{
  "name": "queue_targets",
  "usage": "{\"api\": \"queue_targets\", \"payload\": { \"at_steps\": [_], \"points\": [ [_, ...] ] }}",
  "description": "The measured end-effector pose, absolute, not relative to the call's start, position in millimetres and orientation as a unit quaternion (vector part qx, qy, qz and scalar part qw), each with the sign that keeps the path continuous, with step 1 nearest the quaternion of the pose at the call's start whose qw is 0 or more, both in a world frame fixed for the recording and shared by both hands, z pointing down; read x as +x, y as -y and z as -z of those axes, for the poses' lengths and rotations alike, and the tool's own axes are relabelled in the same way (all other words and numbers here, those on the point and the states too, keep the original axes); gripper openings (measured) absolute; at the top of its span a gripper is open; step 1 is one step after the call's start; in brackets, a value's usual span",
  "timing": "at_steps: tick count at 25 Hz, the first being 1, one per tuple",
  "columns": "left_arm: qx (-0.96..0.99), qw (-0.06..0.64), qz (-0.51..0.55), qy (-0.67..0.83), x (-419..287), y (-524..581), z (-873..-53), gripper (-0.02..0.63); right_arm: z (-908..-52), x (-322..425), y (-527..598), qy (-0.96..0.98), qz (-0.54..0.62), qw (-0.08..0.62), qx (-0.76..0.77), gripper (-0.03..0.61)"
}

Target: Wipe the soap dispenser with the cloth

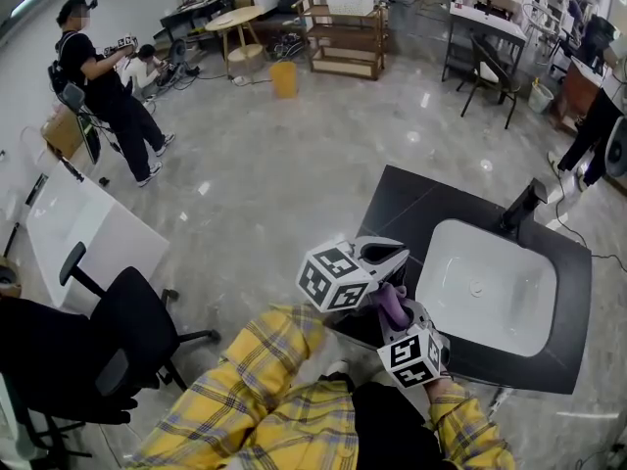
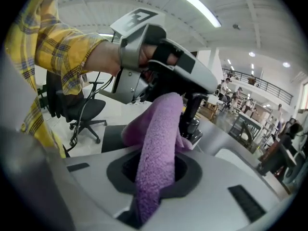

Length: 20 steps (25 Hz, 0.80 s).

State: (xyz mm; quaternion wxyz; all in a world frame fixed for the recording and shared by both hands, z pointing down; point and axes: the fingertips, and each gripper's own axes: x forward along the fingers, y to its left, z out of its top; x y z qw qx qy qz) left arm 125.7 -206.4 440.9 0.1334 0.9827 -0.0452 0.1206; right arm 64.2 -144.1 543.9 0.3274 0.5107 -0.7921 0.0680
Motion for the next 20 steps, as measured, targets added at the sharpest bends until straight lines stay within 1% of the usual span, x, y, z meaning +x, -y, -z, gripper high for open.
{"api": "queue_targets", "payload": {
  "at_steps": [4,8,10,13,17,20],
  "points": [
    [0.983,0.127,-0.121,0.049,125,206,-439,0.005,-556,63,140,0.791,-0.108,0.338,0.498,0.037],
    [0.984,0.116,-0.124,0.058,124,207,-440,0.005,-571,67,138,0.791,-0.217,0.307,0.483,0.037],
    [0.984,0.115,-0.123,0.063,124,207,-441,0.005,-572,68,135,0.792,-0.246,0.298,0.473,0.037],
    [0.983,0.114,-0.121,0.072,125,208,-440,0.005,-562,68,132,0.801,-0.218,0.3,0.471,0.037],
    [0.982,0.111,-0.125,0.084,122,208,-435,0.006,-536,71,119,0.812,-0.196,0.252,0.489,0.037],
    [0.98,0.124,-0.109,0.111,113,211,-421,0.009,-519,95,107,0.799,-0.196,0.224,0.522,0.037]
  ]
}}
